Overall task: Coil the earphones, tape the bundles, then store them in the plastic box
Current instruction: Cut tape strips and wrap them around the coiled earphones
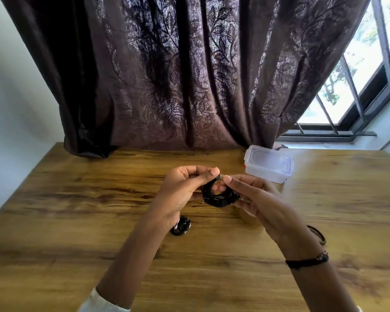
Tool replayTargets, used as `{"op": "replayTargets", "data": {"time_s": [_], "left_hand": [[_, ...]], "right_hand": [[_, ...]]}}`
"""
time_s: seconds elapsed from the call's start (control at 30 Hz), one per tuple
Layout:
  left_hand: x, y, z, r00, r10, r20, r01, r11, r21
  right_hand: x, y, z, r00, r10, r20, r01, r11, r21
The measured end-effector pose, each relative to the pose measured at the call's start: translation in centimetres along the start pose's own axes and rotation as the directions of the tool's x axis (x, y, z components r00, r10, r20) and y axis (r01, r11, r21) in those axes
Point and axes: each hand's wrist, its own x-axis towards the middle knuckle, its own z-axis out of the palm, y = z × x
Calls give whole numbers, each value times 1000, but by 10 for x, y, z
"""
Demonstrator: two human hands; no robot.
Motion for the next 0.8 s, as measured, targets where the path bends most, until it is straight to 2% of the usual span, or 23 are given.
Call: {"op": "replayTargets", "data": {"time_s": [0.27, 0.4, 0.53, 0.67, 0.8], "left_hand": [[6, -37, -7, 999, -37, 6, 36, 999, 6], [18, -82, -10, 988, -120, -96, 136, 975, 173], [31, -128, -14, 970, -164, -181, 211, 937, 280], [39, -159, -14, 970, -109, -219, 200, 870, 451], [44, -173, -9, 974, -19, -225, 158, 769, 619]], "right_hand": [[18, 39, -6, 992, 46, -121, -57, 994, -90], [33, 82, -15, 965, 160, -206, -189, 973, -129], [43, 119, -20, 936, 273, -223, -310, 938, -155], [51, 141, -25, 913, 304, -272, -364, 908, -208], [56, 156, -28, 913, 237, -334, -341, 891, -300]]}}
